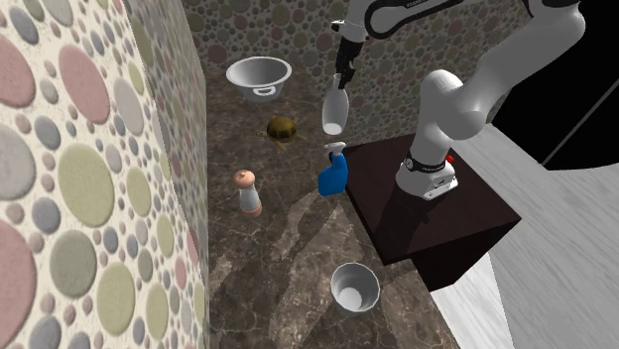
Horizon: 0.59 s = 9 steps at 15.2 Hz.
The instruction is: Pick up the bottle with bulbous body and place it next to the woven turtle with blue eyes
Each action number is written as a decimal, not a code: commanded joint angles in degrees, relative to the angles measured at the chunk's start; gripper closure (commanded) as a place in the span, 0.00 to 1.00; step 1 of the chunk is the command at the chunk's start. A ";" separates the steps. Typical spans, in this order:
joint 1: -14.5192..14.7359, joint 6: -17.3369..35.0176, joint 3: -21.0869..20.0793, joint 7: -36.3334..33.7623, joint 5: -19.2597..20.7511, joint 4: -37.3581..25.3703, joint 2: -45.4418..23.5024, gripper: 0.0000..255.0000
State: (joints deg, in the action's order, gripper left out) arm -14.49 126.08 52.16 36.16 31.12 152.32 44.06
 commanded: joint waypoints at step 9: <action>1.62 8.43 5.63 0.47 2.29 3.35 -4.61 1.00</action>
State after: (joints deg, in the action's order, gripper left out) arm -12.86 134.15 57.52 36.53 33.28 155.55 39.60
